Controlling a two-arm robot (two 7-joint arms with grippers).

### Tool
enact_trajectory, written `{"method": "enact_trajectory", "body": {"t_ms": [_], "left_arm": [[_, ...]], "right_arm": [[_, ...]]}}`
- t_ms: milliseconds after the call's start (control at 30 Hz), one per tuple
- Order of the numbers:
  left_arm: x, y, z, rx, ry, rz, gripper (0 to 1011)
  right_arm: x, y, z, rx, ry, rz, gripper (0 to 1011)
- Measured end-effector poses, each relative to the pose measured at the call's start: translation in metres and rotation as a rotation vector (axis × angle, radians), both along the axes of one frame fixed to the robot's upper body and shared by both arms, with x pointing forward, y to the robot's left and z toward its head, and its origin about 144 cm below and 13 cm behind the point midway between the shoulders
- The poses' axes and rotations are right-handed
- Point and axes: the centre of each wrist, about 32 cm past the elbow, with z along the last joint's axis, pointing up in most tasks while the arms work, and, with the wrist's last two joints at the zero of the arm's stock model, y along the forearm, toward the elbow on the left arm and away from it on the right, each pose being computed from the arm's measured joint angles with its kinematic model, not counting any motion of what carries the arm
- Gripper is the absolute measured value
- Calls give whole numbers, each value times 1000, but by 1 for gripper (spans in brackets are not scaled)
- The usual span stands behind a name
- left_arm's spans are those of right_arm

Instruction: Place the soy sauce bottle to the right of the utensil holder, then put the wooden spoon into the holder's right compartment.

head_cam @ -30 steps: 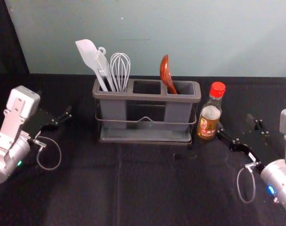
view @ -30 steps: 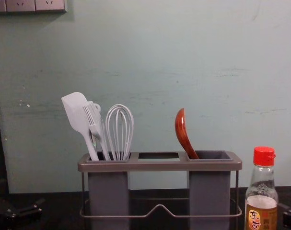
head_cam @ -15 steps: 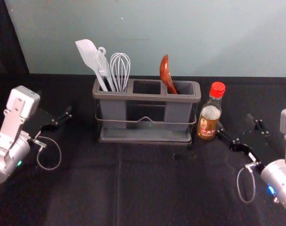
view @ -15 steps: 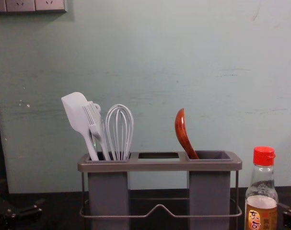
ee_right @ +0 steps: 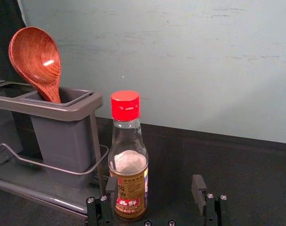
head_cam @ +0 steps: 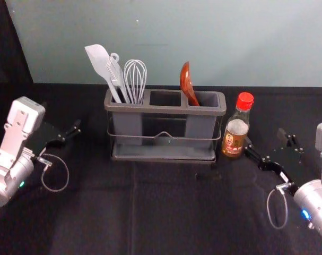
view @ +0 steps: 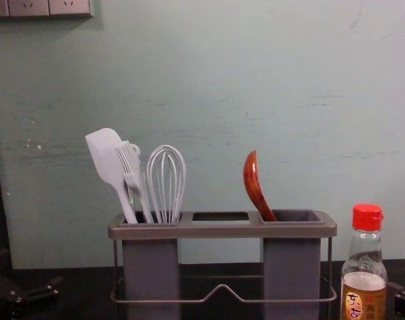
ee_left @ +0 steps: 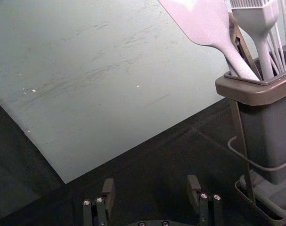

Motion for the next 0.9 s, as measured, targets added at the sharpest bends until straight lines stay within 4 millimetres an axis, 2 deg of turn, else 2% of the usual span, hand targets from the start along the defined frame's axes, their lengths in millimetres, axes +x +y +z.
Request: {"method": "enact_trajectory", "body": {"t_ms": [900], "left_arm": [[0,0,0,0,0,0,1005]], "right_arm": [[0,0,0,1,0,0,1002]]}}
